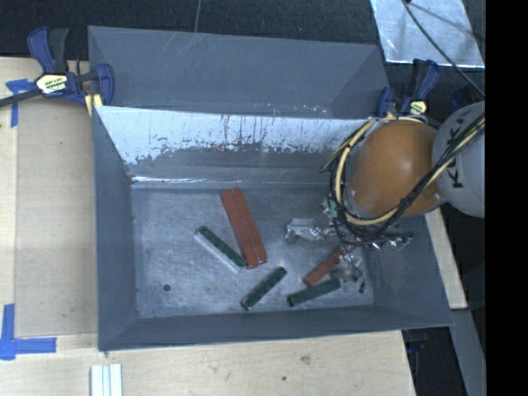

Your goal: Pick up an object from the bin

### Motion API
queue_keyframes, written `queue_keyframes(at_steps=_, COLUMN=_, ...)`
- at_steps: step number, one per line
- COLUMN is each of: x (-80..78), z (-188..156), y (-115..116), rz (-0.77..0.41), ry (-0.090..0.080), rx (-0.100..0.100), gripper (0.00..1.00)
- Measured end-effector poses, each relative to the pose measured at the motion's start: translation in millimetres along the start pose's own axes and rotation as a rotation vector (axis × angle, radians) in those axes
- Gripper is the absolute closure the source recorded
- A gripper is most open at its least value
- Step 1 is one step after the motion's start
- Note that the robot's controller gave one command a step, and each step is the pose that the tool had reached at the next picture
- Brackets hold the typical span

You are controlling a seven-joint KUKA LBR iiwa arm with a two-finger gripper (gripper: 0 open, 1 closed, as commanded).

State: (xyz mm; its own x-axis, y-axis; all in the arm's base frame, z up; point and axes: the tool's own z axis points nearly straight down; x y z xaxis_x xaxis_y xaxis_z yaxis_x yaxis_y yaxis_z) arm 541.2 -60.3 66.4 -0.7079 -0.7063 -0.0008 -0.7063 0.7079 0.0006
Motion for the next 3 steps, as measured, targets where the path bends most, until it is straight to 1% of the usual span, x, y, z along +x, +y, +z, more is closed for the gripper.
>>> queue_keyframes(at_steps=1, x=-4.2, z=-4.5, y=4.8, rz=-0.086, ry=-0.004, rx=0.004, gripper=1.00)
queue_keyframes(at_steps=3, x=-3.5, z=-8.0, y=5.8, rz=-0.086, ry=-0.001, rx=0.001, gripper=1.00)
